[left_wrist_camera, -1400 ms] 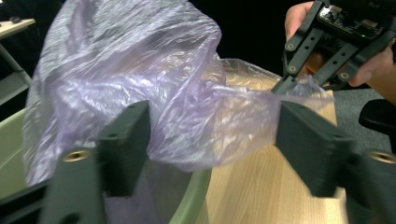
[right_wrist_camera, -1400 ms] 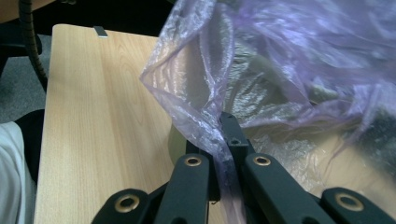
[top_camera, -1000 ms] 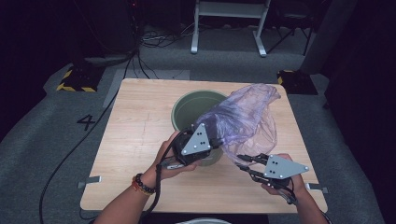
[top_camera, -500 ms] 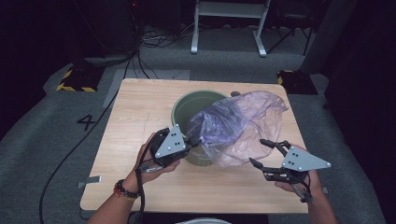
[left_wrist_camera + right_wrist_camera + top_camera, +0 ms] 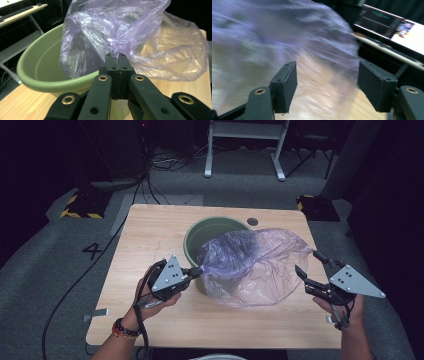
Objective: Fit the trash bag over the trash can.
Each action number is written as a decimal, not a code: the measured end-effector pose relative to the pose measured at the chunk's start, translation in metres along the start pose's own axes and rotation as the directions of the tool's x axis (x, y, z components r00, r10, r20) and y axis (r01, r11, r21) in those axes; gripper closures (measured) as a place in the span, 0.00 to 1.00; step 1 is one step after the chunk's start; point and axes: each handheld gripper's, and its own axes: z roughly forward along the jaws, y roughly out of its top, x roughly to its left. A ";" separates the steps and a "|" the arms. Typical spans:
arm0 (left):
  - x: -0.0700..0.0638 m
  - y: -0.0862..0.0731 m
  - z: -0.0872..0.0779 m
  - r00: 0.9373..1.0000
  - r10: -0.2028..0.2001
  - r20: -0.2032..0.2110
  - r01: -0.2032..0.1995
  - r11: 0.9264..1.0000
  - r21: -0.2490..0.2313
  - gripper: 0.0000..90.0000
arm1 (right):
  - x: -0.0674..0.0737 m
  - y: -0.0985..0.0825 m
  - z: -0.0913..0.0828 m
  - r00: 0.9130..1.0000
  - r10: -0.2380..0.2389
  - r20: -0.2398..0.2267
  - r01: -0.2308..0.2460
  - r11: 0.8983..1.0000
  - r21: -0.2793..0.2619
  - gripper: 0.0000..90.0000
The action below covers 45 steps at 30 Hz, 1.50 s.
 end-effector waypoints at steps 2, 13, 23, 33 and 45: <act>0.001 -0.001 -0.001 1.000 -0.001 -0.011 0.001 1.000 0.002 1.00 | -0.005 -0.002 0.003 1.000 0.011 0.021 -0.011 1.000 -0.001 0.35; 0.012 -0.018 -0.007 0.998 -0.037 -0.044 0.037 0.999 0.006 1.00 | -0.021 -0.006 0.038 0.996 0.051 -0.072 -0.050 0.999 0.022 0.67; 0.026 -0.036 -0.012 0.993 -0.099 -0.069 0.099 0.995 -0.010 0.96 | -0.014 0.002 0.072 0.977 0.067 -0.203 -0.067 0.998 0.007 0.97; 0.032 -0.048 -0.021 0.981 -0.173 -0.087 0.172 0.985 -0.018 0.34 | -0.006 0.011 0.094 0.973 0.074 -0.219 -0.070 0.997 0.022 0.99; 0.028 -0.061 -0.046 0.984 -0.160 -0.084 0.162 0.987 0.015 0.18 | -0.005 0.016 0.100 0.977 0.085 -0.196 -0.079 0.996 0.037 0.99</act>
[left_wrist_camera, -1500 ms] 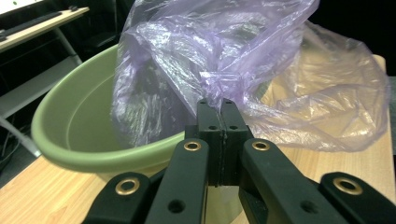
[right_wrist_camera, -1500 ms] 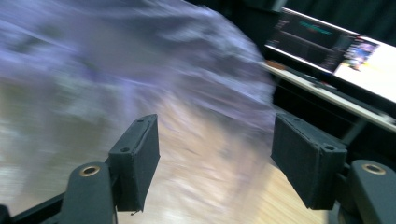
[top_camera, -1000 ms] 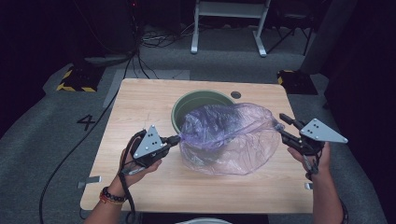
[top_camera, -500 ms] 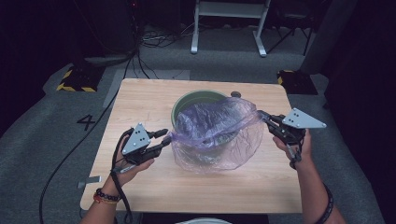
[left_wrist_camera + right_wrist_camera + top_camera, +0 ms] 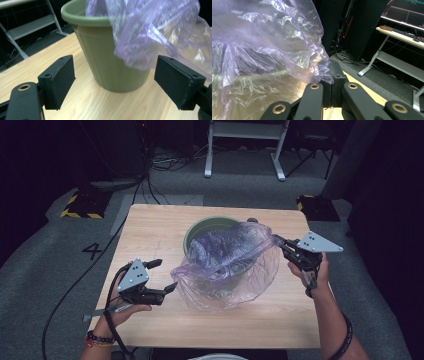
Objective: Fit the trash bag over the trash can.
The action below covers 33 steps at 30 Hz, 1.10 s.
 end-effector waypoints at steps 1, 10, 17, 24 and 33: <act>0.000 0.000 -0.003 1.000 -0.011 0.016 0.011 1.000 -0.012 0.18 | 0.000 0.000 0.000 1.000 0.003 0.003 -0.003 1.000 0.000 0.99; -0.010 0.030 -0.026 0.998 0.022 0.057 -0.016 0.994 -0.104 0.17 | 0.001 0.003 0.001 1.000 0.001 0.006 -0.001 1.000 0.010 0.99; -0.013 0.057 -0.023 0.996 0.038 0.077 -0.028 0.991 -0.134 0.18 | 0.002 0.006 0.003 1.000 -0.010 0.007 0.010 1.000 0.018 0.98; -0.031 0.085 0.010 0.985 0.132 0.110 -0.123 0.989 -0.080 0.18 | 0.006 0.010 0.007 1.000 -0.026 0.005 0.026 0.999 0.036 0.98; -0.031 0.092 0.041 0.981 0.193 0.029 -0.194 0.981 0.022 0.49 | 0.008 0.011 0.010 0.999 -0.034 -0.001 0.034 0.999 0.038 0.97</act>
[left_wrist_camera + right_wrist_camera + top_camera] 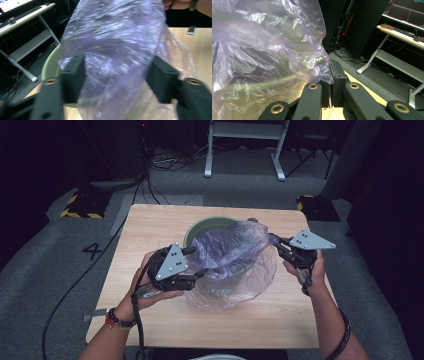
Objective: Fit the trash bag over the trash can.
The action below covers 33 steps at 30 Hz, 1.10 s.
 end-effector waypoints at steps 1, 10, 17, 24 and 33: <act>0.003 -0.001 0.001 1.000 0.000 0.004 0.000 1.000 0.004 0.56 | 0.000 0.000 0.000 1.000 0.001 -0.001 -0.001 1.000 0.001 0.97; 0.022 -0.006 -0.002 0.999 0.005 -0.040 -0.007 0.999 -0.050 0.95 | -0.001 0.004 0.007 1.000 -0.016 -0.005 0.016 1.000 0.019 0.97; 0.045 -0.012 0.011 0.996 -0.066 -0.056 0.062 0.996 -0.059 0.98 | -0.007 0.010 0.020 1.000 -0.006 -0.006 0.006 0.999 0.043 0.97; 0.075 -0.030 0.025 0.982 -0.173 -0.073 0.169 0.984 -0.049 0.99 | -0.013 0.009 0.039 1.000 0.002 -0.001 -0.002 0.996 0.089 0.97; 0.100 -0.042 0.046 0.965 -0.237 -0.112 0.238 0.971 -0.005 0.98 | -0.026 -0.003 0.059 0.998 0.058 0.016 -0.060 0.986 0.155 0.98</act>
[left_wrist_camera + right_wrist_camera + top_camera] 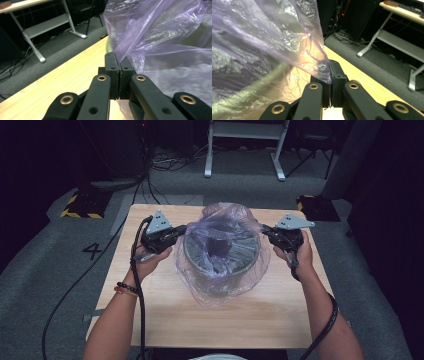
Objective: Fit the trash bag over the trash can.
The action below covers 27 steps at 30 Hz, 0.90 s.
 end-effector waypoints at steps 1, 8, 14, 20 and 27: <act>0.002 0.000 0.003 1.000 -0.004 -0.001 0.004 1.000 0.006 0.98 | -0.002 -0.001 0.002 1.000 0.006 0.001 -0.006 1.000 0.005 0.98; 0.012 -0.007 0.019 0.999 -0.052 0.009 0.052 0.998 0.040 0.99 | -0.007 -0.002 0.014 1.000 0.016 0.008 -0.016 0.999 0.029 0.98; 0.020 -0.017 0.031 0.995 -0.101 0.023 0.099 0.993 0.070 0.99 | -0.006 -0.006 0.026 1.000 0.018 0.001 -0.018 0.998 0.062 0.97; 0.024 -0.030 0.042 0.988 -0.148 0.043 0.144 0.986 0.088 0.99 | -0.006 -0.015 0.038 1.000 0.026 -0.004 -0.026 0.995 0.093 0.97; 0.023 -0.044 0.054 0.983 -0.177 0.052 0.169 0.978 0.119 0.97 | -0.004 -0.025 0.045 0.999 0.028 -0.020 -0.026 0.992 0.121 0.97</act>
